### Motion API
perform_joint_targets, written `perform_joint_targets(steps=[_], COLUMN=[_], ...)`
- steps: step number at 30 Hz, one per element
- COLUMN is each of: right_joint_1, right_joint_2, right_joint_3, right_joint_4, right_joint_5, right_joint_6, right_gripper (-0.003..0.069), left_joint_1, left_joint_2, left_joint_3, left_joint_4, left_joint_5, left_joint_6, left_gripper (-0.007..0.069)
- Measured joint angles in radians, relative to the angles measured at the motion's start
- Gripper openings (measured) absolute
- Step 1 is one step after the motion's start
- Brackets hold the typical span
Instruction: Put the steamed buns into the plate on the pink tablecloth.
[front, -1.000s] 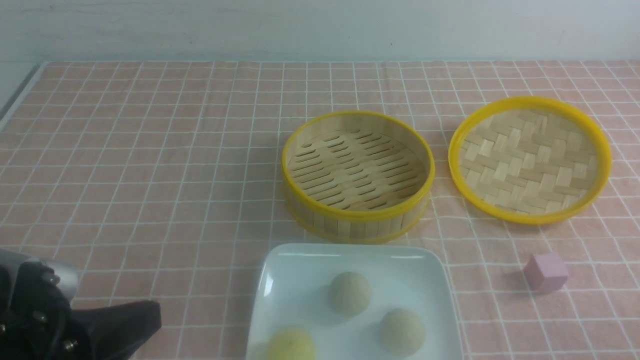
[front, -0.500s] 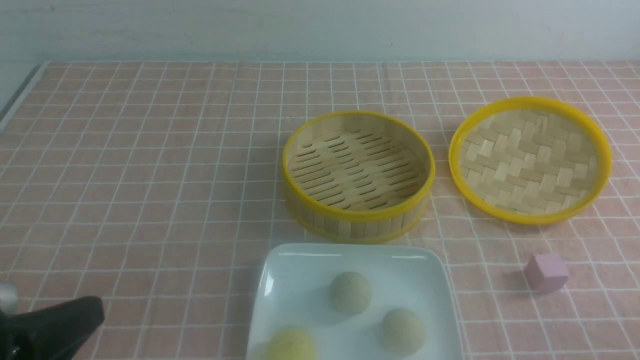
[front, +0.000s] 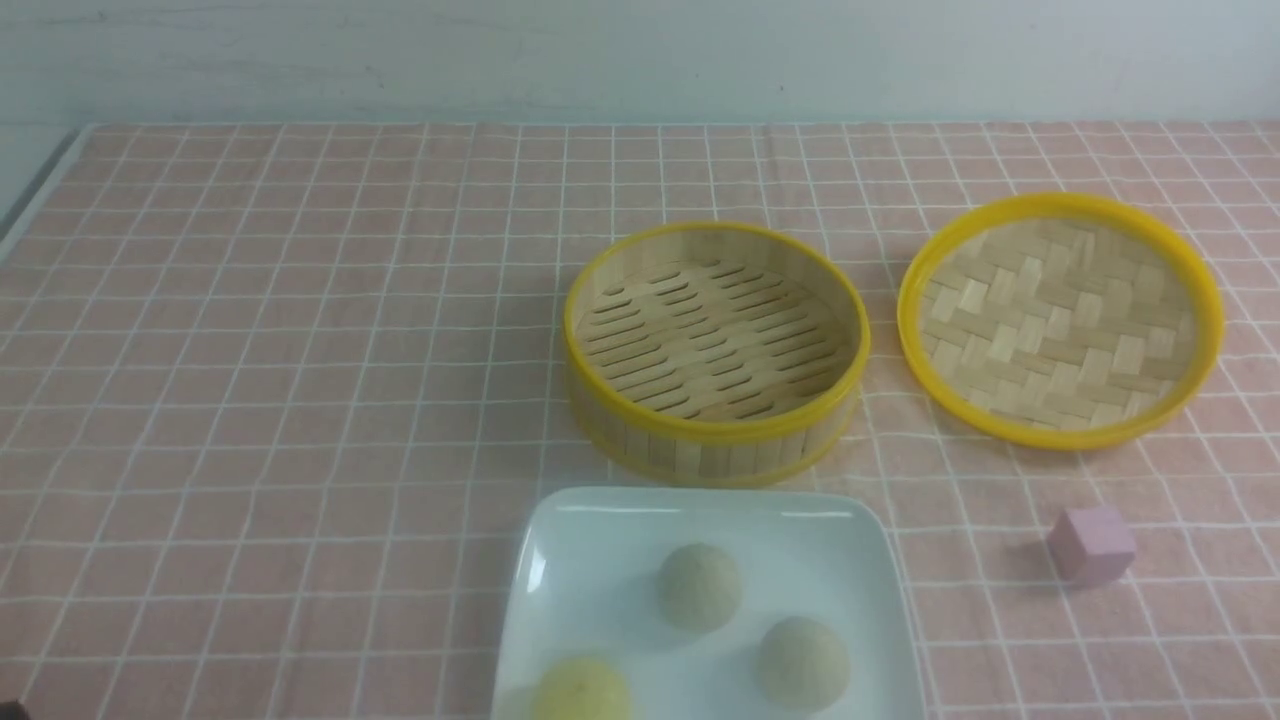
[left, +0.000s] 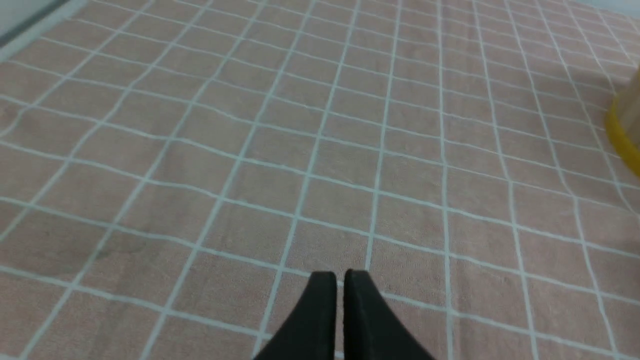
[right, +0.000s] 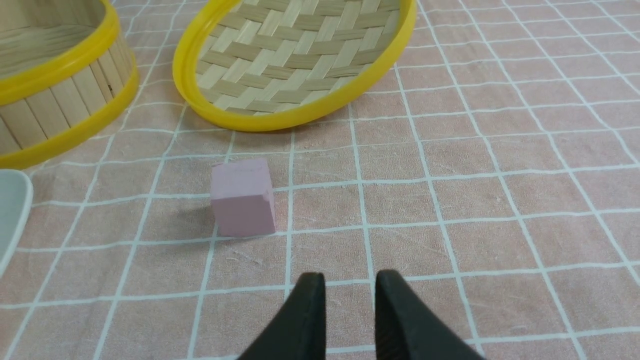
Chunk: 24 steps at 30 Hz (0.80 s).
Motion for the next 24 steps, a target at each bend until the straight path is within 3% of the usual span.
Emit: perform_joint_targets(steps=[24], right_joint_1=[0.0], right_joint_2=[0.0], right_joint_3=[0.0], right_joint_4=[0.0], right_joint_5=[0.0], right_joint_6=[0.0], right_gripper=[0.0162], left_joint_1=[0.013], left_joint_2=[0.0], left_joint_3=[0.0], left_joint_4=[0.001], left_joint_5=[0.0], left_joint_6=[0.002], left_gripper=[0.0073])
